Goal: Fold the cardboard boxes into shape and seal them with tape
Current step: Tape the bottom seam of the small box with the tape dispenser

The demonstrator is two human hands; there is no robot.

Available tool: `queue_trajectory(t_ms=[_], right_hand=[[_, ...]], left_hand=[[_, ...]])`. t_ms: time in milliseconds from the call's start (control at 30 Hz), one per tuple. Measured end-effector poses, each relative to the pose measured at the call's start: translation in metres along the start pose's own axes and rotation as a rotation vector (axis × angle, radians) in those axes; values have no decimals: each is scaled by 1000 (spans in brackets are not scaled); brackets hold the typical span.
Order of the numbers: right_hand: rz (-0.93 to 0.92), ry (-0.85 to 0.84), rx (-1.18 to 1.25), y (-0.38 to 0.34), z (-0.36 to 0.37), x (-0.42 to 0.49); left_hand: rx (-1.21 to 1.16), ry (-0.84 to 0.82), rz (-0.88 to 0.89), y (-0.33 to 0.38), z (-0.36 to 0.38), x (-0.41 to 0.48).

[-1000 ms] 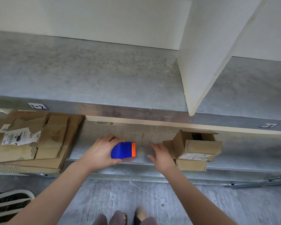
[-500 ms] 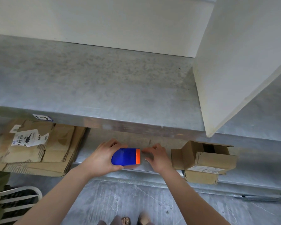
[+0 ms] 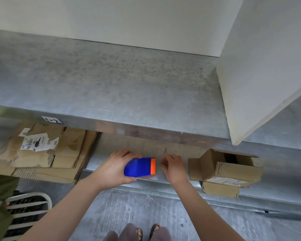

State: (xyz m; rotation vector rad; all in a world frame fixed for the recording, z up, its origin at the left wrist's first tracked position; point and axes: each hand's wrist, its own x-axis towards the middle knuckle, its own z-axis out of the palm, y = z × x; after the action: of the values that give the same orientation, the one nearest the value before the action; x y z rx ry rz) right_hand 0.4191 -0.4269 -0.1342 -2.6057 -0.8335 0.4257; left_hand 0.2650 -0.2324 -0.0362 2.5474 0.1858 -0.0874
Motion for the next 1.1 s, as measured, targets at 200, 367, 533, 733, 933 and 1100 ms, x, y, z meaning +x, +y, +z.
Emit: queue_trajectory(t_ms=[200,367,533,733,933,1100], right_hand=[[10,-41,-104,-1,-2,1],[15,34,-59,1,3,-4],[28,5,-34,6,0,0],[-6,-31,-102,8,0,2],[6,148,27,26,2,-9],[-12,158,30,32,-4,-8]], left_hand=[[-3,-9,-18,-1,1,2],[-32,10,-44,-5,0,2],[-46,10,-54,-8,4,2],[-45,2,-60,-11,4,5],[-69,-6,-67,-11,2,4],[-83,5,-60,-16,4,5]])
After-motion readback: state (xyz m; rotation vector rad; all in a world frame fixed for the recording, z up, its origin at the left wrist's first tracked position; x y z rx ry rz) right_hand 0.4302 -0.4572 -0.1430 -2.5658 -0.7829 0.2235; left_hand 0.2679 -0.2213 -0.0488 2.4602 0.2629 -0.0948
